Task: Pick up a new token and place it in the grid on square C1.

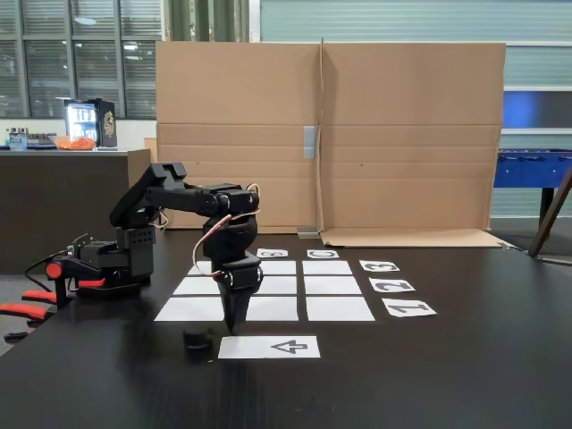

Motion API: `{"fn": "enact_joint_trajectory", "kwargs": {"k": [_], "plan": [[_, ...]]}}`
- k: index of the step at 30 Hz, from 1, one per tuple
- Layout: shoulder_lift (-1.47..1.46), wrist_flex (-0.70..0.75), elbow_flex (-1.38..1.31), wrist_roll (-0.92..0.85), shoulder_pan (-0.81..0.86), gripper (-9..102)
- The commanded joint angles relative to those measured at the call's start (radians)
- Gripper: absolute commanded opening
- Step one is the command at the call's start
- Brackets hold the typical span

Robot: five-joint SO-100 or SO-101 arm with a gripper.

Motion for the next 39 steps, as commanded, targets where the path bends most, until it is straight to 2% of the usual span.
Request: {"fn": "enact_joint_trajectory", "kwargs": {"k": [1,3,4,6,10,27,39], "plan": [[0.006,-0.005,-0.021,-0.006,-0.002,1],[0.005,-0.005,-0.021,-0.006,0.0,3],[0.005,-0.003,-0.021,-0.006,0.0,8],[0.006,0.003,-0.021,-0.003,0.0,29],[0.005,0.008,-0.015,0.0,0.017,50],[-0.002,0.044,-0.014,0.052,0.075,63],[0.009,0.069,-0.012,0.069,0.138,65]]}}
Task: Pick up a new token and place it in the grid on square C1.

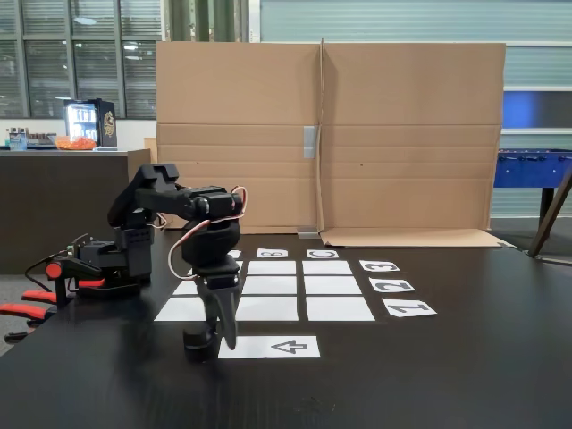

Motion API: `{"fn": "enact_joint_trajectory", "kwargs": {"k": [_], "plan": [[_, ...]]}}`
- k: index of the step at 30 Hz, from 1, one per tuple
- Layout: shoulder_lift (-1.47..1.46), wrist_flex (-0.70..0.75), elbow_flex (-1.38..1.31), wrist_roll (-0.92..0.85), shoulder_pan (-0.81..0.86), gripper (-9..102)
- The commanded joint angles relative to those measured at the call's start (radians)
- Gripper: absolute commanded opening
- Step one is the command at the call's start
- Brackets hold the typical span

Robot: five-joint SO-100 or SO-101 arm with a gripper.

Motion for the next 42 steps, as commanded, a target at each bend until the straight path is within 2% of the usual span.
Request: {"fn": "enact_joint_trajectory", "kwargs": {"k": [1,18,21,24,37,42], "plan": [[0.023,0.006,-0.008,0.009,0.032,65],[0.017,0.003,-0.002,0.015,0.084,64],[0.017,-0.003,0.005,0.015,0.084,56],[0.017,-0.005,0.011,0.015,0.081,41],[0.002,-0.018,0.017,0.032,0.094,39],[0.002,-0.028,0.017,0.037,0.112,28]]}}
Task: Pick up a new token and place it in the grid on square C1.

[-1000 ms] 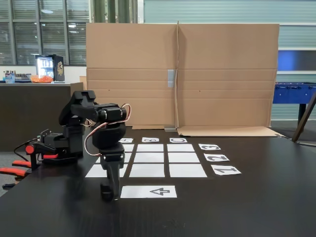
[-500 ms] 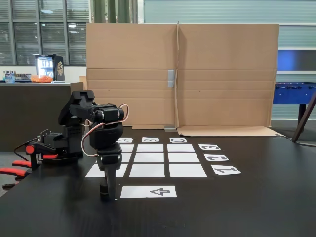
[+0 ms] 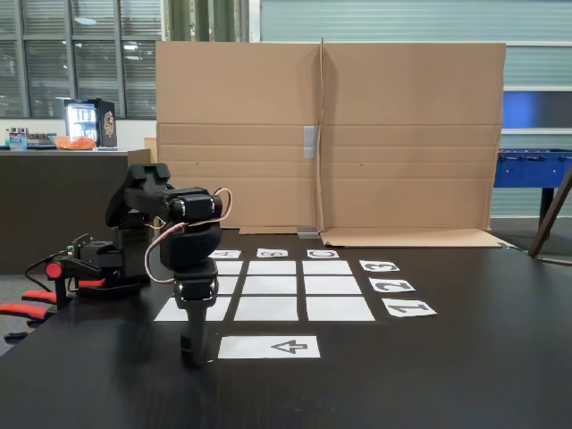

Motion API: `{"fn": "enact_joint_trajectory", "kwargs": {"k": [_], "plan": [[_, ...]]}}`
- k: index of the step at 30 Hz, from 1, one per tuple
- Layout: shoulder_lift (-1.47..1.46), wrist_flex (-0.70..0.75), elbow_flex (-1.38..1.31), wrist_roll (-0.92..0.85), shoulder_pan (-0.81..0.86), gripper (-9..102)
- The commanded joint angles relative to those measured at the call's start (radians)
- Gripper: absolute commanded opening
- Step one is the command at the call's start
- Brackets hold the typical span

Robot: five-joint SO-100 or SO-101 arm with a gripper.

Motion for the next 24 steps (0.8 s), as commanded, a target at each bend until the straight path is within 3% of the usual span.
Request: {"fn": "enact_joint_trajectory", "kwargs": {"k": [1,10,13,24], "plan": [[0.002,-0.003,0.015,0.015,0.02,28],[-0.002,-0.012,0.018,0.017,0.029,21],[-0.003,-0.025,0.018,0.017,0.034,13],[-0.005,-0.058,0.018,-0.021,0.038,1]]}}
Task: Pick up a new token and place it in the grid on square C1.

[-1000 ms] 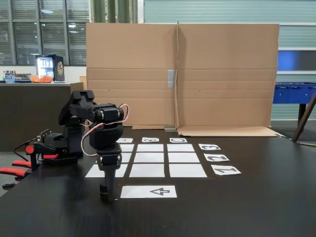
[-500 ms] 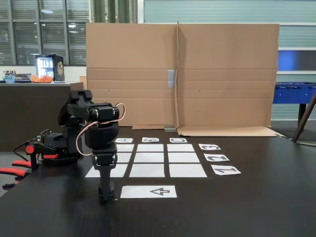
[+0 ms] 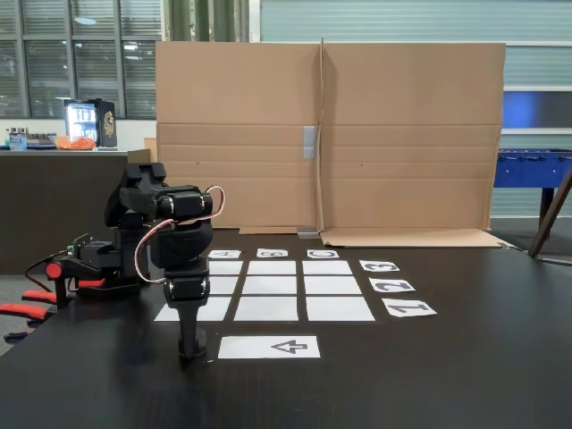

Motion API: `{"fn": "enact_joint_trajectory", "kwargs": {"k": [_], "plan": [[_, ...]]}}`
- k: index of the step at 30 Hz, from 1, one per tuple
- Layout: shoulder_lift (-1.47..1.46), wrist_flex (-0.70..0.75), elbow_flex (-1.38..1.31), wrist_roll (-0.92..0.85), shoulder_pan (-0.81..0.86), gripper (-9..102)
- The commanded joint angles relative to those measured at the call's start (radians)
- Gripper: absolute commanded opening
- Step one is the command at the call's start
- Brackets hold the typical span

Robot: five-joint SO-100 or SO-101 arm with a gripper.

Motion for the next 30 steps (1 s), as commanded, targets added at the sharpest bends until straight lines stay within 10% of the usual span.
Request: {"fn": "enact_joint_trajectory", "kwargs": {"k": [1,30], "plan": [[-0.005,-0.02,0.015,-0.018,0.008,1],[0.313,-0.021,0.04,-0.054,-0.11,0]]}}
